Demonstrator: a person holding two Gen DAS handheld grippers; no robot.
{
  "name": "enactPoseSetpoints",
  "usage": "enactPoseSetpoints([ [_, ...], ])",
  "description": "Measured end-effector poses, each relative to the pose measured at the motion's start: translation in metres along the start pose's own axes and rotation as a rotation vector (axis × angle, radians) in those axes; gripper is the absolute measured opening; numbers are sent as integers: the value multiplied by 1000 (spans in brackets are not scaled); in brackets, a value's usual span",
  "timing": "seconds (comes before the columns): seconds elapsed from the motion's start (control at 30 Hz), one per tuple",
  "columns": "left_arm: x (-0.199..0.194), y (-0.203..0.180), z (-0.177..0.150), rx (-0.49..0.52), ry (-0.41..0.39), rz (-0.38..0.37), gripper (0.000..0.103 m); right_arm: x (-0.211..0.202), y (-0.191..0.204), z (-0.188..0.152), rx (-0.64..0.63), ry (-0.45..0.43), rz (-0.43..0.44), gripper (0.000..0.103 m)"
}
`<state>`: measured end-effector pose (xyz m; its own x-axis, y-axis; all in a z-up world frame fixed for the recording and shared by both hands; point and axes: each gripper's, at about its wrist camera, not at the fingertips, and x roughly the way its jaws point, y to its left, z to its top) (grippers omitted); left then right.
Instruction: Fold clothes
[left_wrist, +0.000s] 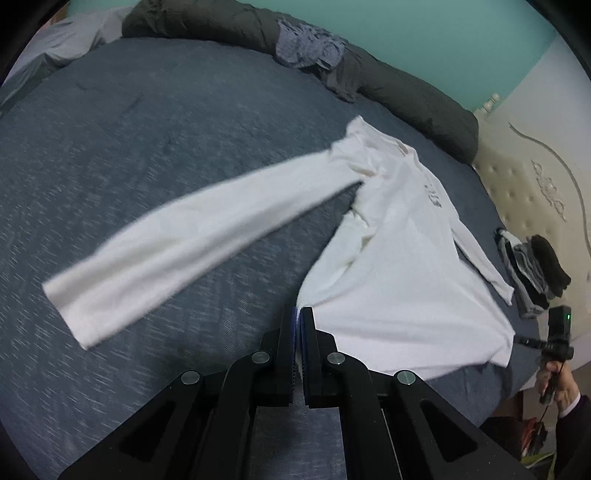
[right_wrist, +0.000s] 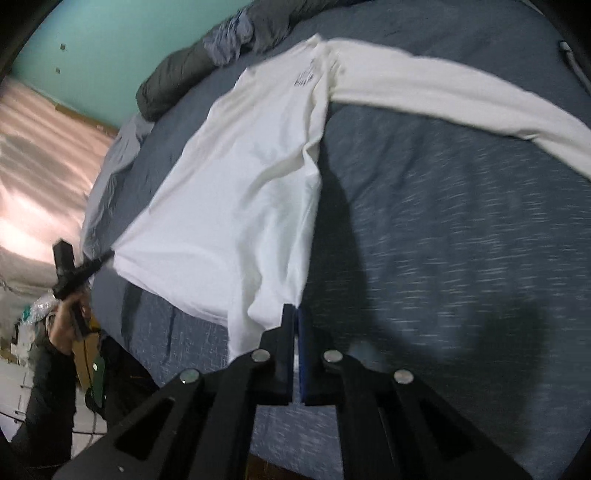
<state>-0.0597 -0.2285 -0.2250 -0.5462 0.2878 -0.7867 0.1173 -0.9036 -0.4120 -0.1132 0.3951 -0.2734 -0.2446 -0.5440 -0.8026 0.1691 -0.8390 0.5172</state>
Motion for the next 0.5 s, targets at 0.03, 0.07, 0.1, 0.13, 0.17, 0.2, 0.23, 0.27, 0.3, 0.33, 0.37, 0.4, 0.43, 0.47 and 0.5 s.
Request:
enactPoseSetpoints([
  [0.03, 3, -6, -5, 5, 10, -18, 2, -7, -5, 0, 7, -5, -7, 1],
  [0.07, 5, -12, -9, 14, 20, -29, 2, -13, -12, 1, 19, -8, -17, 1],
  [0.1, 9, -18, -13, 25, 35, -38, 2, -18, -20, 1, 35, -7, -25, 1],
  [0.13, 12, -24, -18, 34, 49, -46, 2, -18, -29, 1, 61, 3, -30, 1],
  [0.17, 16, -28, -23, 41, 61, -50, 2, -19, -38, 2, 86, 12, -36, 1],
  [0.2, 19, -32, -27, 48, 74, -52, 2, -18, -46, 1, 112, 23, -42, 1],
  [0.23, 24, -37, -31, 57, 90, -49, 2, -15, -57, 0, 138, 38, -59, 1],
  [0.27, 27, -39, -34, 62, 100, -43, 2, -12, -69, -1, 163, 49, -86, 1],
  [0.3, 31, -42, -37, 68, 113, -39, 2, -9, -76, -2, 178, 56, -101, 1],
  [0.33, 35, -44, -41, 74, 126, -35, 2, -6, -83, -4, 193, 58, -110, 1],
  [0.37, 37, -44, -43, 77, 134, -32, 2, -4, -87, -6, 207, 49, -109, 1],
  [0.4, 39, -45, -45, 80, 139, -31, 2, -2, -90, -7, 215, 40, -111, 1],
  [0.43, 41, -45, -46, 82, 144, -29, 2, -3, -90, -8, 204, 30, -111, 4],
  [0.47, 41, -44, -46, 81, 145, -27, 2, -4, -86, -9, 181, 23, -98, 4],
  [0.5, 42, -44, -46, 81, 146, -25, 2, -4, -81, -10, 155, 22, -94, 4],
])
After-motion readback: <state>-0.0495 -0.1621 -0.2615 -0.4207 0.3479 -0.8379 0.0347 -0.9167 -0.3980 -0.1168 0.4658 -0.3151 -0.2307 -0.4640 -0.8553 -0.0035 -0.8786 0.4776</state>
